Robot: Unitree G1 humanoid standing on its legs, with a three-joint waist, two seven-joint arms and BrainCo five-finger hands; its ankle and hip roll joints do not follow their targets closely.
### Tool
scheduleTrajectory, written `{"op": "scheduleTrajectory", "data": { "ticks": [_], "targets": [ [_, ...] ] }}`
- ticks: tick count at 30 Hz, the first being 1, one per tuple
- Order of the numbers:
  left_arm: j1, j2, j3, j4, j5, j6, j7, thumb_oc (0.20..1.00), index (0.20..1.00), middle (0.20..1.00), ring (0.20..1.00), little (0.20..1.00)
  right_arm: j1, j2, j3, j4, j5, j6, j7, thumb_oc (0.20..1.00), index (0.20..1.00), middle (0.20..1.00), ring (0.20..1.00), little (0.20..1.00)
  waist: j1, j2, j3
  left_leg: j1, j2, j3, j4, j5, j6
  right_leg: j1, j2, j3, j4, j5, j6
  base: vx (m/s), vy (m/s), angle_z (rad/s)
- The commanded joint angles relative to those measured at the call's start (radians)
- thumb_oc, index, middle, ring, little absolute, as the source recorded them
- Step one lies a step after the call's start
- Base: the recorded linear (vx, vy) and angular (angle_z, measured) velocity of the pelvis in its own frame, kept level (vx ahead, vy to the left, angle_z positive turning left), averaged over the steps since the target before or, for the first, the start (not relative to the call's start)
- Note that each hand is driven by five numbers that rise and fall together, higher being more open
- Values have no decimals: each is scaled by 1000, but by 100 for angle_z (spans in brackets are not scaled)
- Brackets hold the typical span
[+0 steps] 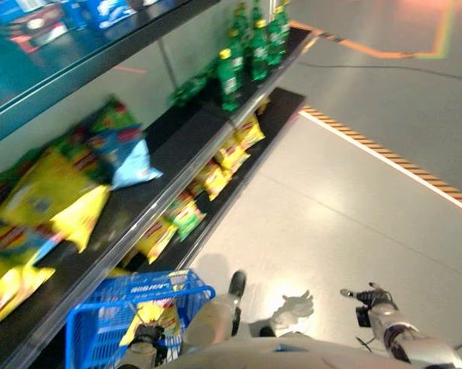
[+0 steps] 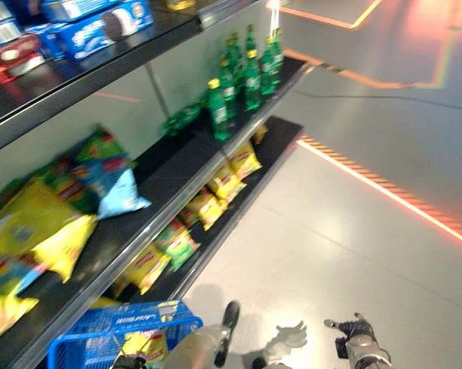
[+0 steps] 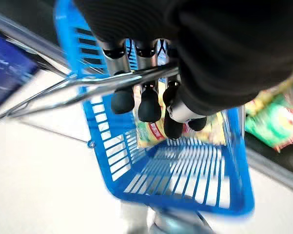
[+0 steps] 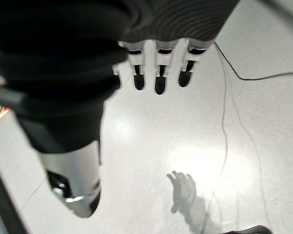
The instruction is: Pick up the snacks into the basket
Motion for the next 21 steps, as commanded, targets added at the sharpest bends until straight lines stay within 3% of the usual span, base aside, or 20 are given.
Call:
{"op": "scheduleTrajectory", "data": {
  "ticks": [1, 2, 3, 5, 6, 7, 9, 10, 12, 13, 14, 16, 17, 18, 19, 20, 21],
  "targets": [
    [-23, 76, -17, -58, 69, -8, 24, 200, 200, 200, 200, 200, -28, -46, -21, -15, -4, -7, -6, 1000, 1000, 1000, 1000, 1000, -6, 13, 45, 32, -11, -17, -159, 110, 9, -27, -22, -85, 199, 395, 166, 443, 174, -71],
    [-52, 84, -27, -62, 66, -5, 26, 200, 200, 200, 200, 200, -39, -36, -12, -29, -4, -7, -12, 1000, 1000, 1000, 1000, 1000, -13, 31, 68, 90, -2, -8, -144, 69, 25, -100, -94, -196, 285, 338, 105, 380, 172, -25],
    [-69, 89, -27, -59, 64, -7, 31, 200, 200, 200, 200, 200, -43, -32, -10, -28, -6, -7, -17, 1000, 1000, 1000, 1000, 1000, -15, 39, 70, 119, 8, -5, -157, 59, 31, -153, -124, -244, 278, 296, 72, 551, 193, -3],
    [-84, 86, -40, -70, 53, -12, 32, 200, 200, 200, 200, 200, -35, -30, -12, -31, -11, -5, -19, 1000, 1000, 1000, 1000, 1000, -36, 47, 71, 195, 14, -12, -191, 28, 24, -227, -167, -305, 93, 239, 33, 423, 40, -22],
    [-84, 86, -40, -70, 53, -12, 32, 200, 200, 200, 200, 200, -35, -30, -12, -31, -11, -5, -19, 1000, 1000, 1000, 1000, 1000, -37, 49, 71, 195, 16, -13, -193, 29, 23, -225, -166, -307, 88, 242, 32, 670, -99, -38],
    [-101, 83, -67, -74, 64, -21, 24, 200, 200, 200, 200, 200, -17, -22, -20, -23, -1, -10, -20, 1000, 1000, 1000, 1000, 1000, -93, 22, 71, 283, -23, -57, -232, -13, 17, -260, -93, -292, -248, 277, 54, 473, -97, -1],
    [-102, 88, -69, -74, 87, -18, 19, 200, 200, 200, 200, 200, -2, -17, -24, -21, 7, -10, -21, 1000, 1000, 1000, 1000, 1000, -106, 18, 69, 306, -27, -71, -242, -20, 8, -220, -97, -295, -343, 295, 62, 590, -154, 55],
    [-116, 94, -77, -62, 125, -24, 8, 200, 200, 200, 200, 200, 15, -13, -40, -18, 14, -9, -25, 1000, 1000, 1000, 1000, 1000, -129, 24, 63, 365, -15, -82, -280, -48, -9, -269, -132, -354, -556, 364, 77, 738, -239, 91],
    [-109, 90, -78, -52, 133, -23, 4, 200, 200, 200, 200, 200, 16, -11, -44, -13, 12, -6, -26, 1000, 1000, 1000, 1000, 1000, -144, 30, 60, 396, -9, -88, -275, -72, -16, -267, -124, -343, -546, 370, 83, 577, -216, 98],
    [-97, 85, -83, -30, 161, -14, -1, 200, 200, 200, 200, 200, 30, -14, -44, 2, 9, -8, -26, 1000, 1000, 1000, 1000, 1000, -163, 32, 38, 425, -6, -124, -228, -93, -29, -244, -123, -276, -493, 397, 60, 380, -167, 78],
    [-97, 84, -83, -30, 162, -14, -1, 200, 200, 200, 200, 200, 31, -15, -44, 2, 9, -8, -26, 1000, 1000, 1000, 1000, 1000, -163, 34, 37, 424, -5, -123, -226, -96, -29, -245, -122, -276, -491, 396, 59, 716, -348, 83],
    [-69, 64, -79, -21, 157, -13, -1, 200, 200, 200, 200, 200, 29, -36, -45, -2, 9, -9, -18, 1000, 1000, 1000, 1000, 1000, -172, 69, 18, 417, 51, -127, -67, -17, -65, -218, -106, -303, -435, 366, 18, 490, -267, 79],
    [-69, 65, -79, -21, 157, -13, -1, 200, 200, 200, 200, 200, 29, -35, -45, -2, 9, -9, -18, 1000, 1000, 1000, 1000, 1000, -174, 66, 15, 413, 47, -129, -67, -13, -65, -222, -111, -302, -436, 368, 19, 432, -289, 58],
    [-43, 55, -68, -34, 143, -14, 0, 200, 200, 200, 200, 200, 18, -51, -29, -13, -10, -9, -17, 1000, 1000, 1000, 1000, 1000, -153, 62, 27, 298, 37, -104, 228, 130, -94, -154, -114, -299, -426, 340, 3, 272, -204, 27],
    [-43, 55, -68, -34, 143, -14, 0, 200, 200, 200, 200, 200, 18, -51, -29, -13, -10, -9, -17, 1000, 1000, 1000, 1000, 1000, -154, 59, 25, 293, 34, -105, 228, 133, -94, -158, -118, -298, -427, 342, 4, 502, -406, 0],
    [-34, 51, -68, -53, 123, -13, 6, 200, 200, 200, 200, 200, -1, -65, 0, -28, -25, -4, -10, 1000, 1000, 1000, 1000, 1000, -119, 37, 53, 181, -17, -67, 430, 133, -74, -92, -130, -279, -435, 320, -14, 327, -315, -3],
    [-41, 50, -65, -48, 113, -12, 11, 200, 200, 200, 200, 200, -19, -70, 17, -34, -35, -2, -11, 1000, 1000, 1000, 1000, 1000, -99, 26, 64, 115, -27, -33, 488, 117, -67, -63, -136, -268, -436, 311, -22, 521, -422, -39]
  ]
}}
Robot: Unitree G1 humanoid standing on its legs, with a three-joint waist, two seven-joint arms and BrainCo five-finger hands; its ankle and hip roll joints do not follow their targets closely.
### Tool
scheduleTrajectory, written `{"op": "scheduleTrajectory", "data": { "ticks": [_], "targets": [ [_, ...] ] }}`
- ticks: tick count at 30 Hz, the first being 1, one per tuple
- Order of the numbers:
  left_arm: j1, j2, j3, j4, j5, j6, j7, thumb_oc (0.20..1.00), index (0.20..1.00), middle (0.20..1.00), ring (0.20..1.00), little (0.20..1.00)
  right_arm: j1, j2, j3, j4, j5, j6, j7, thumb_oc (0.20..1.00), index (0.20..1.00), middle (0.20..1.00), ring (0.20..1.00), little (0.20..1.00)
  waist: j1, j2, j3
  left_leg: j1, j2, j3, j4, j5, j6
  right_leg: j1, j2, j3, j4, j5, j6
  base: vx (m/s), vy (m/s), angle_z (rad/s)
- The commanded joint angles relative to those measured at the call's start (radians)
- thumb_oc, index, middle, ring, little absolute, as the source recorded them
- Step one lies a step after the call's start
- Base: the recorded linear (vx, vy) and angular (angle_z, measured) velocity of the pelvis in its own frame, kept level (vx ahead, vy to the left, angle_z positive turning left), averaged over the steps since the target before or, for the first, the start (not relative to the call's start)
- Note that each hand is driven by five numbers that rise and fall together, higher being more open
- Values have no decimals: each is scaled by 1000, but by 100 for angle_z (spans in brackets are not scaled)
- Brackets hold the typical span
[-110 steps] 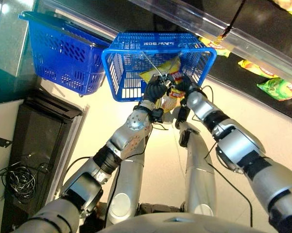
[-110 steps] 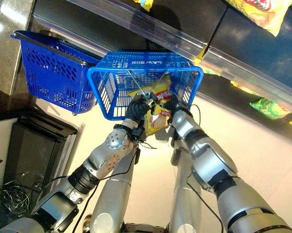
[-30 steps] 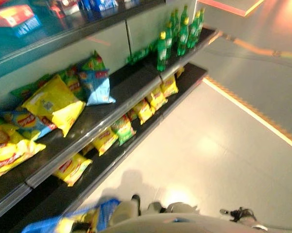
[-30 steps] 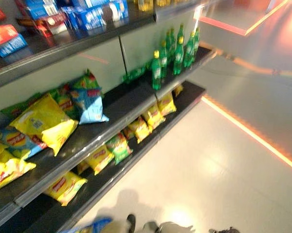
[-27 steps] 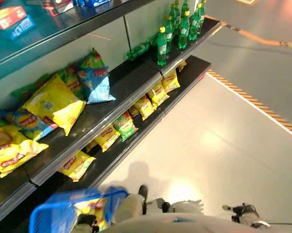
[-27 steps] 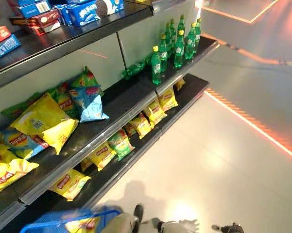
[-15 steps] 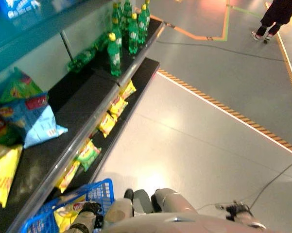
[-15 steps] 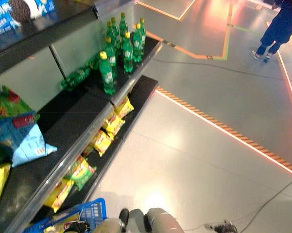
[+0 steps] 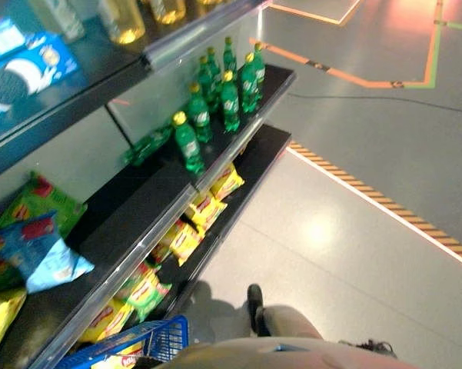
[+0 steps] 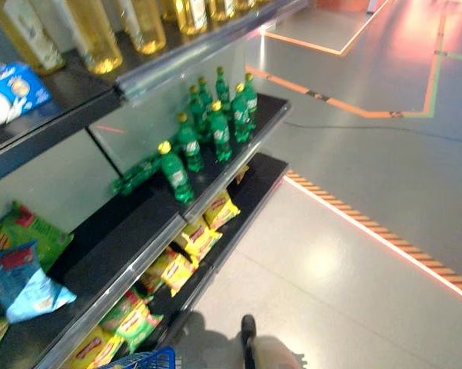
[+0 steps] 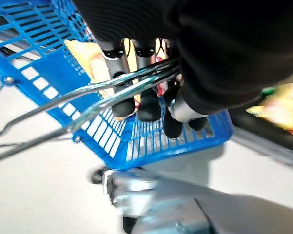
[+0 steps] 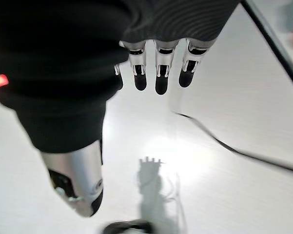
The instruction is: Pick up the snacks into the basket
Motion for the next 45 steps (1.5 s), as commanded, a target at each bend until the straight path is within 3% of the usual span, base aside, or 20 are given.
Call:
{"op": "scheduleTrajectory", "data": {
  "ticks": [1, 4, 5, 7, 9, 12, 13, 14, 16, 18, 21, 22, 23, 24, 26, 31, 35, 38, 40, 45],
  "targets": [
    [-146, 43, 2, -15, 60, -16, 36, 200, 200, 200, 200, 200, -53, -92, 106, -99, -46, 7, -10, 1000, 1000, 1000, 1000, 1000, 6, -16, 109, -102, -63, 73, -47, 137, 63, 239, -3, 67, -332, 175, 76, 298, -219, -60],
    [-118, 27, -7, -15, 64, -17, 36, 200, 200, 200, 200, 200, -71, -99, 111, -122, -43, 8, -17, 1000, 1000, 1000, 1000, 1000, 48, 0, 94, -196, -116, 131, -236, 111, 82, 305, 2, 86, -360, 153, 80, 511, -116, -57],
    [-98, 22, -2, -10, 72, -19, 32, 200, 200, 200, 200, 200, -83, -99, 118, -127, -43, 4, -14, 1000, 1000, 1000, 1000, 1000, 67, 32, 87, -188, -113, 155, -463, 129, 84, 342, 38, 94, -374, 136, 84, 590, -9, -3],
    [-85, 15, -2, -11, 77, -17, 31, 200, 200, 200, 200, 200, -84, -100, 124, -133, -49, 1, -12, 1000, 1000, 1000, 1000, 1000, 82, 42, 80, -164, -101, 174, -566, 157, 90, 388, 42, 91, -392, 122, 86, 414, -9, 8],
    [-74, 15, 4, -8, 95, -1, 22, 200, 200, 200, 200, 200, -83, -99, 138, -154, -81, 3, -16, 1000, 1000, 1000, 1000, 1000, 94, 60, 64, -185, -17, 388, -693, 230, 76, 461, 52, 48, -401, 66, 84, 585, -39, -16],
    [-53, 16, 21, 4, 96, -2, 16, 200, 200, 200, 200, 200, -82, -94, 163, -132, -124, 9, -2, 1000, 1000, 1000, 1000, 1000, 116, 47, 35, -150, -50, 297, -669, 211, 127, 477, 38, 34, -301, 16, 94, 484, -6, -7],
    [-57, 22, 33, 26, 79, 1, 14, 200, 200, 200, 200, 200, -61, -75, 148, -132, -127, 7, -2, 1000, 1000, 1000, 1000, 1000, 114, 21, 30, -90, -75, 267, -688, 184, 160, 391, 3, -3, 3, 145, 166, 353, 7, 15],
    [-60, 26, 46, 21, 66, 5, 15, 200, 200, 200, 200, 200, -57, -68, 143, -144, -124, 7, 0, 1000, 1000, 1000, 1000, 1000, 107, 26, 50, -61, -67, 238, -690, 180, 169, 304, 1, -2, 180, 235, 197, 428, 1, 5],
    [-74, 42, 49, 23, 67, 6, 16, 200, 200, 200, 200, 200, -53, -58, 144, -166, -119, 3, -3, 1000, 1000, 1000, 1000, 1000, 91, 48, 61, -6, -43, 176, -707, 166, 176, 184, 28, -2, 298, 218, 165, 306, -64, 18],
    [-88, 58, 63, 3, 50, 2, 28, 200, 200, 200, 200, 200, -50, -48, 138, -188, -108, 2, -13, 1000, 1000, 1000, 1000, 1000, 80, 51, 71, 48, -45, 94, -709, 150, 171, 111, -20, -17, 248, 140, 116, 364, -179, 121],
    [-118, 58, 58, -10, 22, -7, 41, 200, 200, 200, 200, 200, -48, -42, 125, -192, -85, 4, -25, 1000, 1000, 1000, 1000, 1000, 61, 44, 85, 72, -62, 13, -694, 131, 149, 109, -27, 37, 43, 119, 112, 240, -199, 123],
    [-147, 57, 34, -17, 23, -14, 40, 200, 200, 200, 200, 200, -39, -41, 132, -177, -86, 11, -31, 1000, 1000, 1000, 1000, 1000, 35, 21, 89, 89, -93, -85, -677, 101, 133, 121, -1, 210, -215, 157, 151, 283, -277, 132],
    [-147, 57, 34, -17, 23, -14, 40, 200, 200, 200, 200, 200, -39, -41, 132, -177, -86, 11, -31, 1000, 1000, 1000, 1000, 1000, 35, 21, 90, 89, -93, -86, -677, 101, 133, 122, -1, 209, -216, 157, 151, 323, -459, 262],
    [-169, 72, 11, -5, 49, -11, 36, 200, 200, 200, 200, 200, -9, -44, 117, -165, -67, 19, -45, 1000, 1000, 1000, 1000, 1000, 4, -2, 92, 86, -114, -161, -631, 71, 127, 154, 49, 369, -306, 188, 189, 196, -382, 221],
    [-163, 64, 17, 0, 43, -10, 36, 200, 200, 200, 200, 200, -2, -33, 116, -161, -71, 18, -46, 1000, 1000, 1000, 1000, 1000, 22, -19, 81, 74, -111, -169, -612, 71, 105, 198, -2, 265, -310, 189, 173, 151, -400, 262],
    [-141, 61, 39, -12, -15, -14, 50, 200, 200, 200, 200, 200, -5, -38, 124, -156, -60, 12, -49, 1000, 1000, 1000, 1000, 1000, 28, -17, 90, 7, -69, -213, -627, 124, 53, 225, -1, 196, -329, 169, 142, -79, -286, 154],
    [-164, 48, 46, -24, -31, -4, 59, 200, 200, 200, 200, 200, -15, -54, 105, -155, -42, 12, -56, 1000, 1000, 1000, 1000, 1000, 19, -32, 102, -64, 24, 59, -555, 109, 50, 249, -51, 76, -327, 143, 128, -123, -170, 127],
    [-159, 36, 49, 3, -30, -3, 51, 200, 200, 200, 200, 200, 6, -45, 91, -130, -43, 13, -50, 1000, 1000, 1000, 1000, 1000, 8, -32, 79, -10, 59, 79, -594, 93, 44, 275, -80, -23, -344, 135, 115, -87, -19, 136],
    [-146, 31, 45, 17, -21, -2, 44, 200, 200, 200, 200, 200, 26, -41, 82, -116, -47, 17, -43, 1000, 1000, 1000, 1000, 1000, 7, -11, 50, 25, 87, 81, -714, 141, 41, 293, -81, -71, -364, 137, 119, -14, 74, 119],
    [-130, 31, 52, 52, -15, 0, 29, 200, 200, 200, 200, 200, 19, -38, 75, -77, -55, 19, -31, 1000, 1000, 1000, 1000, 1000, 18, -4, 36, 40, 66, 58, -753, 157, 42, 336, -101, -108, -418, 158, 128, 9, 108, 99]
  ]
}}
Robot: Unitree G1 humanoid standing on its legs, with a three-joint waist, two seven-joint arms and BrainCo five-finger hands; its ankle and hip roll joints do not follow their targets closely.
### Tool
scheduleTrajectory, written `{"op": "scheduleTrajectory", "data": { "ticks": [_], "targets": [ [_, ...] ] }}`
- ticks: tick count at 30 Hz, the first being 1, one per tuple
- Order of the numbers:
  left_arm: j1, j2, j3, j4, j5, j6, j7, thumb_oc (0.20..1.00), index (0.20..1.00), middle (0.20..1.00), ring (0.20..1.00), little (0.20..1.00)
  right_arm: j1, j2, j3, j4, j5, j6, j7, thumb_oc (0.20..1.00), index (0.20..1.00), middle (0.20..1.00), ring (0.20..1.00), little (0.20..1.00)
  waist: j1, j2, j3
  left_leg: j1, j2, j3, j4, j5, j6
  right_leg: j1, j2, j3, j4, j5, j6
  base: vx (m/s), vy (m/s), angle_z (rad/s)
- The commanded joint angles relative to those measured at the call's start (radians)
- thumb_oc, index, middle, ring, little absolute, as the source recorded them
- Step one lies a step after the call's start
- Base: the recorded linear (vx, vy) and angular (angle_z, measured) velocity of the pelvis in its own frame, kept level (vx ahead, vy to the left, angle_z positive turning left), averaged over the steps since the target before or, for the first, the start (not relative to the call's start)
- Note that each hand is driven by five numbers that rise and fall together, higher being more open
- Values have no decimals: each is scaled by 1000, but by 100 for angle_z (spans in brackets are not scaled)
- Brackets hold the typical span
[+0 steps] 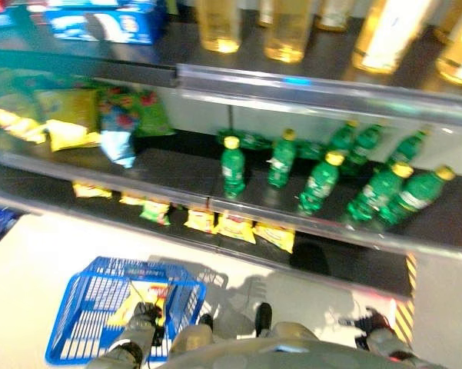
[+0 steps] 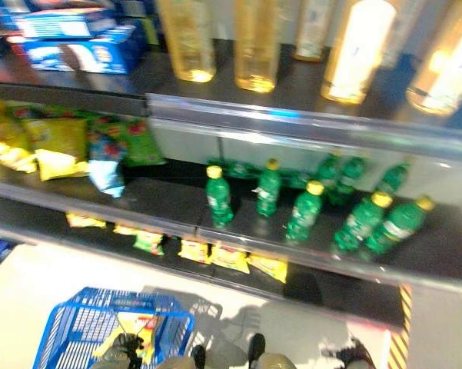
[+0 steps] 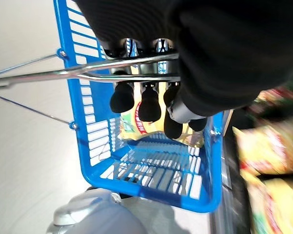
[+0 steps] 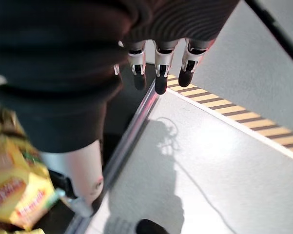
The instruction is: Pick up the snacks into the basket
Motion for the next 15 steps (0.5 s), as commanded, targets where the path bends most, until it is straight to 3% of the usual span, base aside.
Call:
{"op": "scheduleTrajectory", "data": {
  "ticks": [1, 9, 15],
  "targets": [
    [5, 7, 25, 16, -3, -1, -6, 200, 200, 200, 200, 200, -16, -17, -9, 14, 8, -1, 3, 1000, 1000, 1000, 1000, 1000, 21, -16, -16, -79, -25, 2, -7, 117, 9, 23, -68, 75, 33, -60, 145, -5, 139, 11],
    [10, 18, 43, 47, 2, -1, -11, 200, 200, 200, 200, 200, -62, 10, 5, 15, 12, 4, 24, 1000, 1000, 1000, 1000, 1000, 45, -15, -20, -50, -55, 27, -25, 93, 41, 28, -111, 88, 29, -39, 174, 14, 182, -3],
    [-8, 31, 40, 20, 6, -8, -8, 200, 200, 200, 200, 200, -92, 17, 2, -36, 44, -8, 30, 1000, 1000, 1000, 1000, 1000, 50, -16, 0, -52, -88, 73, -13, 68, 75, -23, -145, 136, 69, -21, 201, 18, 167, -27]
  ]
}}
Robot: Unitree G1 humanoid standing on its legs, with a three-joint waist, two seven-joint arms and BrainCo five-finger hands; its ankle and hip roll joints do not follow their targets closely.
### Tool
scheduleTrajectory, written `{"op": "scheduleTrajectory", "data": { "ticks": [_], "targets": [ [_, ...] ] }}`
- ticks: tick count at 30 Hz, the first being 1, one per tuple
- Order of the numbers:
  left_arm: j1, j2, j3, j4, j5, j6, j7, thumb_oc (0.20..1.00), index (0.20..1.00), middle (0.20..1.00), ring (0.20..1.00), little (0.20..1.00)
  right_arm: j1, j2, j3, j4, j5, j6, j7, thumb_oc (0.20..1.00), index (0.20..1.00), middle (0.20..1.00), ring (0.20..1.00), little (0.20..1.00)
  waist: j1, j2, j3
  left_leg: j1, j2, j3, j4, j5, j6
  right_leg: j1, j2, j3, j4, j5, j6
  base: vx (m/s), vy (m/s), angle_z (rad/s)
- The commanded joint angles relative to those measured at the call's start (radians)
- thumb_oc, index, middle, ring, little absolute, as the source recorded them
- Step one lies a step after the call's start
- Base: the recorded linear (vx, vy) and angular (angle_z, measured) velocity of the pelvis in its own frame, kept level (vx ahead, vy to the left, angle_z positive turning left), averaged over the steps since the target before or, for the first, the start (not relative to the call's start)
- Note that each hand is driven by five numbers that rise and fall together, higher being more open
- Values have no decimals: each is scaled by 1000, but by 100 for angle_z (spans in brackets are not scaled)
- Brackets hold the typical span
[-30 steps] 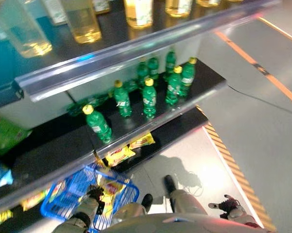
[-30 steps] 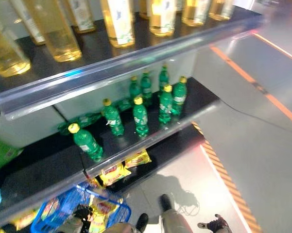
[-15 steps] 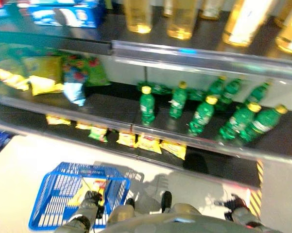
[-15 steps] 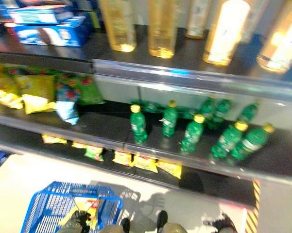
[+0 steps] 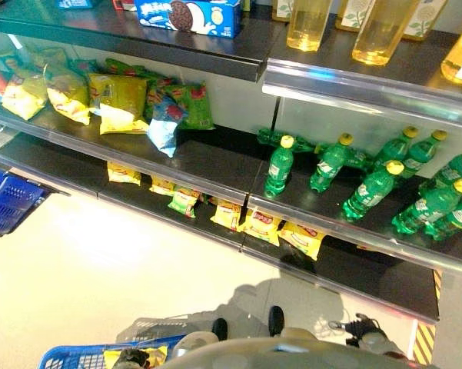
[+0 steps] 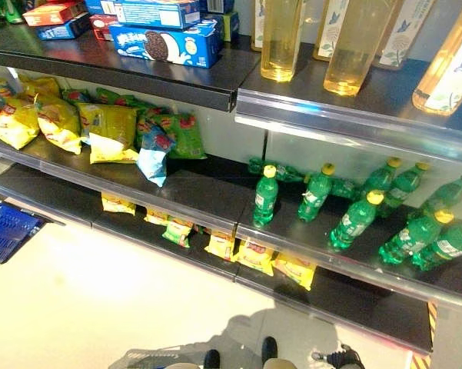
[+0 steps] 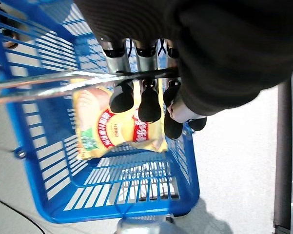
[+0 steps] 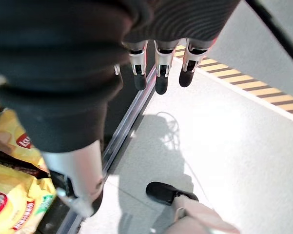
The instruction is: Pick up the snacks into the basket
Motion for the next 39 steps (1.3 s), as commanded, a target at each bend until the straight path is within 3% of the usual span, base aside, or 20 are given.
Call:
{"op": "scheduleTrajectory", "data": {
  "ticks": [1, 4, 5, 7, 9, 11, 14, 16, 17, 18, 19, 20, 22, 23, 25, 29, 30, 32, 39],
  "targets": [
    [-82, 8, -2, -7, 13, -25, 4, 200, 200, 200, 200, 200, -52, -46, 21, -25, 25, -11, -3, 1000, 1000, 1000, 1000, 1000, 5, 8, 13, -69, 8, -30, 26, -21, -16, -8, -56, 24, 88, -66, 95, -30, 106, -32],
    [-103, 24, -29, -23, 38, -25, -1, 200, 200, 200, 200, 200, -71, -45, 34, -18, 15, -12, -6, 1000, 1000, 1000, 1000, 1000, -6, 12, 47, -75, 13, -19, 32, -18, -12, -58, -41, 42, 197, -85, 92, -47, 67, -31],
    [-106, 35, -45, -30, 56, -21, -5, 200, 200, 200, 200, 200, -73, -45, 39, -16, 11, -15, -10, 1000, 1000, 1000, 1000, 1000, -14, 15, 52, -81, 21, -7, 40, -17, -11, -71, 12, 24, 250, -118, 72, 6, 18, -29],
    [-102, 35, -57, -25, 76, -20, -13, 200, 200, 200, 200, 200, -63, -46, 44, -2, 11, -18, -4, 1000, 1000, 1000, 1000, 1000, -17, 6, 37, -78, 12, -1, 37, -17, -10, -48, 65, 11, 219, -141, 51, 60, -8, -41],
    [-98, 28, -61, -19, 96, -20, -19, 200, 200, 200, 200, 200, -49, -50, 48, 16, -1, -16, 3, 1000, 1000, 1000, 1000, 1000, -11, -3, 21, -67, 11, 20, 36, -21, -17, -8, 49, -44, 161, -142, 43, 91, -57, -36],
    [-93, 21, -74, -24, 109, -18, -21, 200, 200, 200, 200, 200, -43, -58, 58, 34, -16, -12, 3, 1000, 1000, 1000, 1000, 1000, -24, 3, 12, -59, 15, 28, 30, -15, -21, 5, 78, 12, 141, -141, 36, 68, -74, -29],
    [-88, 20, -76, -25, 114, -18, -18, 200, 200, 200, 200, 200, -33, -64, 57, 56, -30, -7, 5, 1000, 1000, 1000, 1000, 1000, -22, 4, 10, -53, 19, 24, 40, -22, -26, 20, 82, 26, 114, -132, 34, 64, -122, 2],
    [-90, 5, -78, -30, 120, -18, -10, 200, 200, 200, 200, 200, -31, -80, 49, 54, -35, -9, 5, 1000, 1000, 1000, 1000, 1000, -24, 0, 26, -102, 3, 39, 196, -61, -42, 30, 65, 31, 93, -117, 29, 18, -135, -13],
    [-90, 5, -78, -30, 120, -18, -10, 200, 200, 200, 200, 200, -31, -80, 49, 54, -35, -9, 5, 1000, 1000, 1000, 1000, 1000, -24, 0, 25, -106, 3, 38, 202, -64, -42, 29, 65, 30, 93, -117, 28, -43, -138, 7],
    [-98, 4, -75, -41, 105, -22, 2, 200, 200, 200, 200, 200, -38, -94, 49, 50, -30, -13, -1, 1000, 1000, 1000, 1000, 1000, -10, -8, 54, -158, -28, -18, 306, -65, -56, 25, 62, 42, 102, -117, 15, -54, -85, 22],
    [-102, 3, -77, -54, 97, -25, 4, 200, 200, 200, 200, 200, -45, -102, 51, 43, -27, -15, -3, 1000, 1000, 1000, 1000, 1000, -7, -8, 60, -173, -39, -59, 310, -68, -60, 18, 62, 50, 105, -116, 12, -35, -80, 29],
    [-100, 6, -81, -67, 101, -27, 7, 200, 200, 200, 200, 200, -50, -109, 53, 32, -21, -18, -4, 1000, 1000, 1000, 1000, 1000, -6, -9, 54, -170, -37, -107, 273, -74, -58, 11, 68, 70, 102, -116, 11, 25, 9, 14],
    [-95, 9, -83, -75, 104, -26, 13, 200, 200, 200, 200, 200, -50, -114, 51, 24, -19, -20, -4, 1000, 1000, 1000, 1000, 1000, -5, -7, 46, -163, -11, -124, 216, -55, -60, 15, 72, 83, 93, -117, 15, 58, 36, -36],
    [-96, 11, -94, -103, 105, -31, 20, 200, 200, 200, 200, 200, -43, -123, 34, -11, 1, -32, -9, 1000, 1000, 1000, 1000, 1000, -17, -8, 35, -166, 50, -73, 168, -18, -76, 18, 57, 70, 81, -108, 31, 74, 62, -50],
    [-87, 18, -90, -143, 104, -40, 22, 200, 200, 200, 200, 200, -40, -144, 22, -79, 9, -50, -12, 1000, 1000, 1000, 1000, 1000, -25, 8, 17, -136, 73, -61, 91, -1, -75, 25, 67, 67, 43, -103, 35, 74, 54, -1],
    [-71, 27, -76, -209, 85, -54, 22, 200, 200, 200, 200, 200, -26, -174, 4, -224, 24, -75, -30, 1000, 1000, 1000, 1000, 1000, -28, 19, 7, -104, 79, -45, 49, 9, -78, 42, 60, 64, -6, -84, 44, 67, 97, -12],
    [-48, 35, -54, -284, 54, -70, 24, 200, 200, 200, 200, 200, -24, -189, -15, -378, 56, -106, -30, 1000, 1000, 1000, 1000, 1000, -24, 22, 10, -89, 75, -28, 42, 6, -73, 47, 54, 80, -9, -79, 52, 48, 94, -25],
    [-26, 44, -38, -360, 32, -80, 23, 200, 200, 200, 200, 200, -11, -198, -28, -484, 61, -124, -31, 1000, 1000, 1000, 1000, 1000, -16, 23, 14, -76, 74, -12, 34, 5, -71, 53, 52, 89, -9, -77, 54, 68, 123, -45],
    [25, 37, -6, -554, -48, -106, 6, 200, 200, 200, 200, 200, 84, -148, -101, -956, 151, -208, 12, 1000, 1000, 1000, 1000, 1000, -16, 15, 6, -38, 63, -7, 25, -14, -58, 83, 41, 91, -15, -87, 62, 59, 66, -7]
  ]
}}
